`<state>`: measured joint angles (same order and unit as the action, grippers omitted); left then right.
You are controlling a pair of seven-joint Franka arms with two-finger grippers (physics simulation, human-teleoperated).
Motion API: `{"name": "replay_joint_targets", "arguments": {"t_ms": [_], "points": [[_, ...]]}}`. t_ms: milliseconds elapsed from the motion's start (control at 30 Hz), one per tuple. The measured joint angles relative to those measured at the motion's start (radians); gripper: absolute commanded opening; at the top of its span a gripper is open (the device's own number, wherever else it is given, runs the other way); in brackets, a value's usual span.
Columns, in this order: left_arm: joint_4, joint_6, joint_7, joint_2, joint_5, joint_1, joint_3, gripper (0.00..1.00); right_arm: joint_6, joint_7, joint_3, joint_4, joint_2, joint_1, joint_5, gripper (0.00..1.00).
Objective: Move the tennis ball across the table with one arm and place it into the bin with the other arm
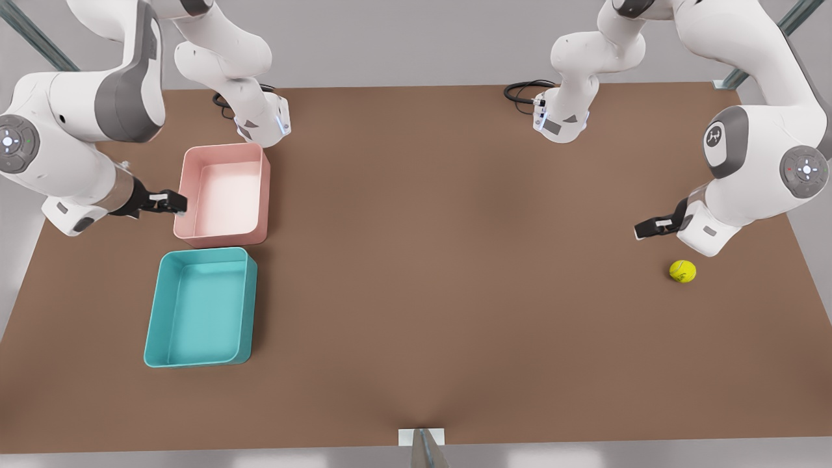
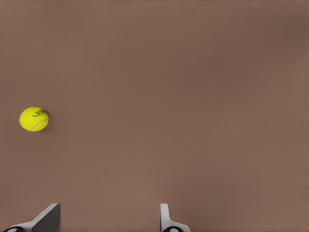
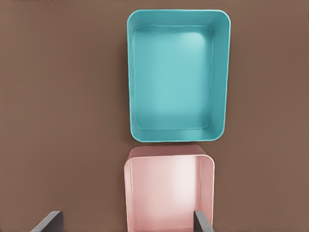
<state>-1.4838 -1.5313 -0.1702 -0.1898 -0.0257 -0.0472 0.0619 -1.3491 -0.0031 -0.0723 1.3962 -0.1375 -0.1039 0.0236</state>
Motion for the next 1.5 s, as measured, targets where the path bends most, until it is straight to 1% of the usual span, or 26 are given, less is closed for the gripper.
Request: {"name": "replay_joint_targets", "arguments": {"t_ms": [33, 67, 100, 133, 167, 267, 367, 433, 533, 633, 767, 900, 1000, 1100, 1200, 1500], "points": [[0.000, -0.002, -0.003, 0.000, 0.000, 0.001, 0.000, 1.00, -0.003, 0.000, 0.000, 0.004, 0.000, 0.007, -0.002, 1.00], [-0.001, -0.005, -0.005, -0.002, 0.000, 0.003, -0.002, 0.92, -0.006, 0.000, 0.000, 0.008, -0.002, 0.012, -0.003, 1.00], [-0.001, -0.009, -0.001, -0.008, -0.001, 0.010, -0.017, 0.78, -0.009, 0.000, 0.000, 0.012, -0.003, 0.013, -0.002, 1.00], [-0.005, -0.015, 0.015, -0.023, -0.001, 0.003, -0.033, 0.45, -0.012, 0.000, 0.000, 0.016, -0.005, 0.012, -0.001, 1.00], [-0.010, -0.027, 0.038, -0.052, 0.007, -0.018, -0.054, 0.21, -0.015, 0.000, 0.001, 0.018, -0.006, 0.010, -0.002, 1.00], [-0.050, -0.113, 0.161, -0.132, 0.081, -0.091, -0.103, 0.21, -0.031, 0.000, 0.001, 0.031, -0.014, 0.007, -0.004, 1.00], [-0.060, -0.203, 0.332, -0.195, 0.114, -0.161, -0.126, 0.22, -0.043, -0.001, 0.001, 0.040, -0.026, 0.009, -0.006, 1.00], [-0.109, -0.285, 0.480, -0.226, 0.160, -0.189, -0.144, 0.21, -0.047, -0.002, -0.003, 0.025, -0.030, 0.012, -0.005, 1.00], [-0.148, -0.405, 0.721, -0.256, 0.230, -0.204, -0.148, 0.21, -0.048, -0.004, -0.004, 0.027, -0.036, 0.030, -0.005, 1.00], [-0.126, -0.501, 0.969, -0.337, 0.228, -0.275, -0.142, 0.21, -0.038, -0.005, -0.007, 0.039, -0.037, 0.041, 0.000, 1.00], [-0.123, -0.556, 1.301, -0.378, 0.204, -0.301, -0.142, 0.21, -0.036, -0.007, -0.007, 0.041, -0.047, 0.053, -0.001, 1.00], [-0.137, -0.586, 1.552, -0.419, 0.245, -0.322, -0.148, 0.21, -0.060, -0.009, -0.006, 0.032, -0.068, 0.047, 0.005, 1.00], [-0.157, -0.613, 1.679, -0.434, 0.283, -0.327, -0.150, 0.21, -0.072, -0.010, -0.004, 0.034, -0.074, 0.043, 0.007, 1.00], [-0.234, -0.646, 1.765, -0.409, 0.331, -0.317, -0.163, 0.21, -0.078, -0.011, -0.001, 0.033, -0.075, 0.041, 0.007, 1.00], [-0.269, -0.686, 1.827, -0.407, 0.359, -0.327, -0.175, 0.21, -0.094, -0.012, -0.002, 0.027, -0.076, 0.042, 0.010, 1.00], [-0.295, -0.772, 1.936, -0.466, 0.372, -0.347, -0.178, 0.21, -0.129, -0.014, 0.000, 0.024, -0.095, 0.034, 0.010, 1.00]]}}
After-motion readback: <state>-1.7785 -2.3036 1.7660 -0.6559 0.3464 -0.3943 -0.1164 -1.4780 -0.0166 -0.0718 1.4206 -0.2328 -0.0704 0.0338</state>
